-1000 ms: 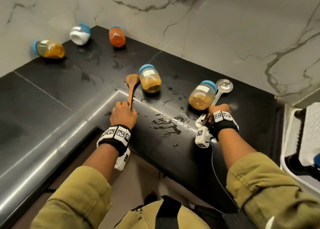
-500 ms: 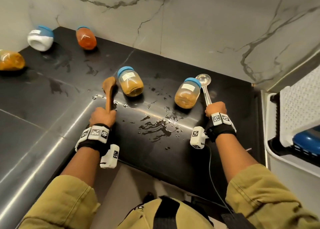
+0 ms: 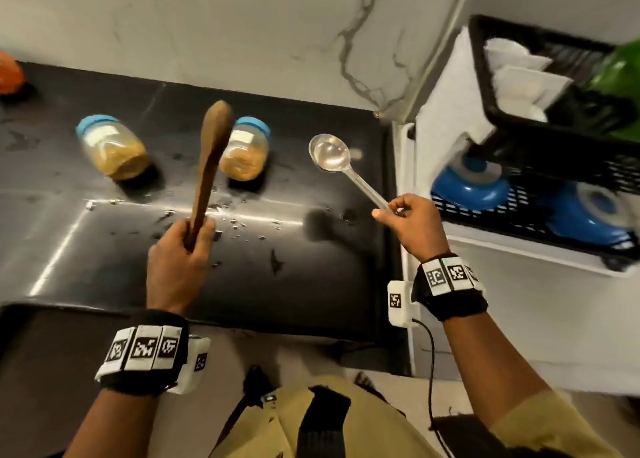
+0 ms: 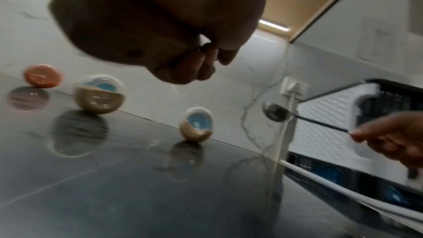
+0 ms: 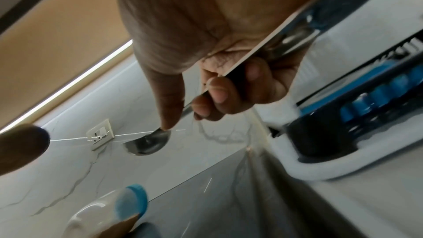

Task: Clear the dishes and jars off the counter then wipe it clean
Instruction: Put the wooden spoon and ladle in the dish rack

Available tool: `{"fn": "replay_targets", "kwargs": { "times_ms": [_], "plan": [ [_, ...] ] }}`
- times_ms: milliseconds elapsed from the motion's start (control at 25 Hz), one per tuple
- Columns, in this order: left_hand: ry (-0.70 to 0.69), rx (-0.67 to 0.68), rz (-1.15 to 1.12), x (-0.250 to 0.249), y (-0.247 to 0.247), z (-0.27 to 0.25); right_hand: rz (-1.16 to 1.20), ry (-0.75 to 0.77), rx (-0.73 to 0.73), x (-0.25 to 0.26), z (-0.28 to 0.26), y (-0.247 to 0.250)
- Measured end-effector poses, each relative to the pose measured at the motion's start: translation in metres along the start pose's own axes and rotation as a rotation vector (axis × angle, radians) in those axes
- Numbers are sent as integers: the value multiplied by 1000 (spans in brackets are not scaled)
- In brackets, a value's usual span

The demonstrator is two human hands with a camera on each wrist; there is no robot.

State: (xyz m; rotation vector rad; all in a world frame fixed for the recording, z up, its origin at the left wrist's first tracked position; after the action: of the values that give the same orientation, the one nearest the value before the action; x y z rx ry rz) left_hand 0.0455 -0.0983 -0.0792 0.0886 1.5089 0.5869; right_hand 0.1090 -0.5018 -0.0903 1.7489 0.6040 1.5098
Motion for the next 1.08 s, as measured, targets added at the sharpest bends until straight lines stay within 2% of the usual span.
{"fn": "replay_targets", "kwargs": {
  "times_ms": [280, 400, 520, 680, 880, 960, 1040, 1080],
  "plan": [
    [-220, 325, 7, -79, -166, -75, -177, 86, 18, -129, -28, 140],
    [-253, 391, -23, -93, -211, -100, -308, 61, 18, -182, -18, 184],
    [-272, 424, -27, -104, -238, -117, -451, 41, 22, -209, 8, 208],
    [-253, 491, 8, -116, -266, -134, -581, 101, 80, -210, 54, 202],
    [-204, 522, 9, -120, -284, -136, -580, 206, 269, -203, 89, 150],
    [-171, 514, 1, -120, -292, -135, -654, 216, 222, -201, 93, 146],
    [-135, 517, -22, -120, -302, -136, -712, 211, 57, -191, 86, 158],
    [-117, 525, -41, -120, -308, -138, -646, 204, -12, -183, 75, 163]
  ]
}}
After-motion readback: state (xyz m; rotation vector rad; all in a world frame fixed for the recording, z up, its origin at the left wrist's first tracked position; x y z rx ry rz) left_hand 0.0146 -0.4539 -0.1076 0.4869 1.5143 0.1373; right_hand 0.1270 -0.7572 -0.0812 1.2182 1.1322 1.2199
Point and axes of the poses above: each hand's wrist, its own z-axis towards the middle knuckle, its own y-axis out of the back of the hand, x = y × z, the point moved 10 cm from there along z, towards the middle knuckle, and after that the axes turned 13 degrees about -z, right-handed, at the moved point
